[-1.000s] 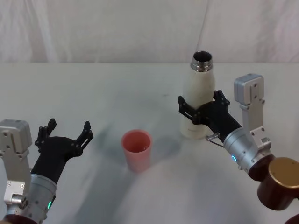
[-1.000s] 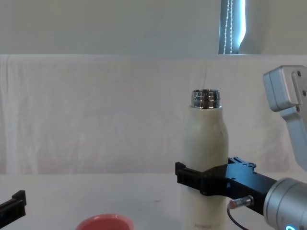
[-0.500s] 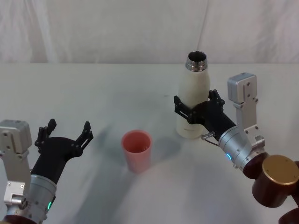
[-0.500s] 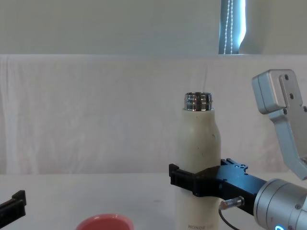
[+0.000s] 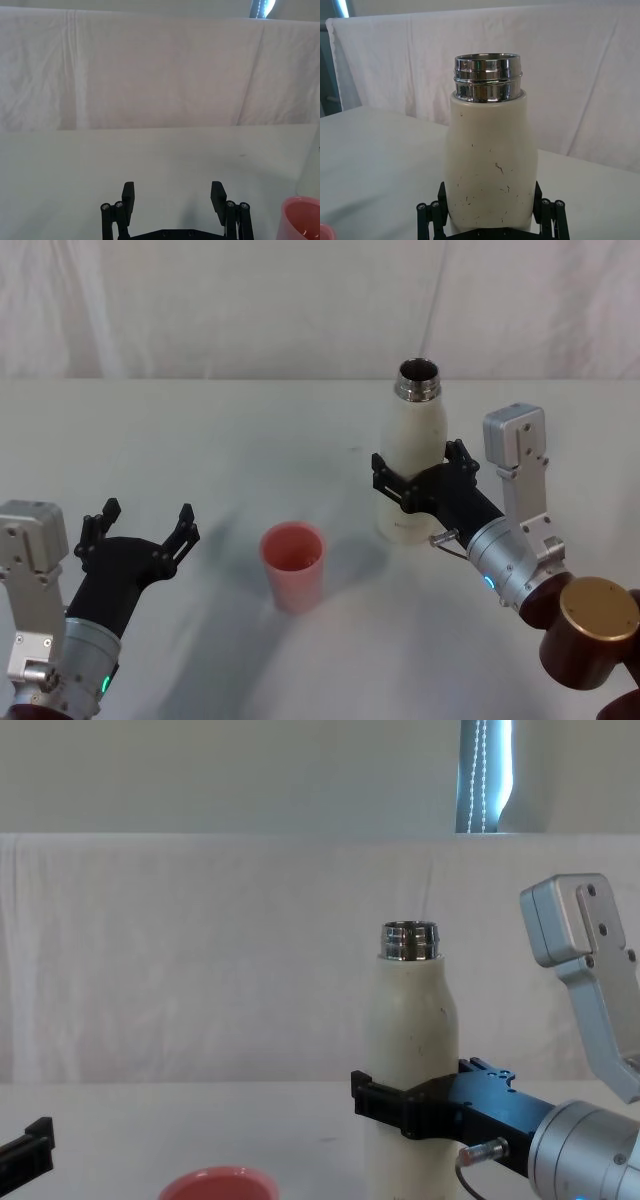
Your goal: Grasp the thermos with one hand and pour water into the cup lid.
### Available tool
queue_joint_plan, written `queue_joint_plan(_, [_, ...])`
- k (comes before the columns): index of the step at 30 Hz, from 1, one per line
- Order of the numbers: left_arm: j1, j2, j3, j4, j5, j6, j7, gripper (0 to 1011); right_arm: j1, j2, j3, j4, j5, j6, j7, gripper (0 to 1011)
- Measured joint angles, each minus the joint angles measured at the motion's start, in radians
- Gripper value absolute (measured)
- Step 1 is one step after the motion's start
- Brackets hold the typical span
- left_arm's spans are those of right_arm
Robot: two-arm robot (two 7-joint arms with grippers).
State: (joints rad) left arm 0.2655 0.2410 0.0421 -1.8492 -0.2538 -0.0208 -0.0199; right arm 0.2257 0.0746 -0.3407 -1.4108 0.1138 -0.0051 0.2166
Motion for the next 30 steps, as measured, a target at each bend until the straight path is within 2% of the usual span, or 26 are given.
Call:
queue_joint_plan(6, [0.000,0.000,0.000,0.000,0.000,0.000,0.000,1001,0.001,0.000,0.001,0.004,0.004,0.000,0.004,960])
queue_joint_plan(9, [0.000,0.000,0.000,0.000,0.000,0.000,0.000,1001,0.002,-0.003,0.001,0.007,0.008,-0.001,0.004,1001])
queue_joint_plan(21, [0.000,0.000,0.000,0.000,0.000,0.000,0.000,1001,0.000,-0.008,0.000,0.014,0.008,0.000,-0.001,1001])
queue_joint_plan(30, [0.000,0.000,0.000,0.000,0.000,0.000,0.000,1001,-0.028,0.001,0.003,-0.022,0.007,0.010,-0.009,1001])
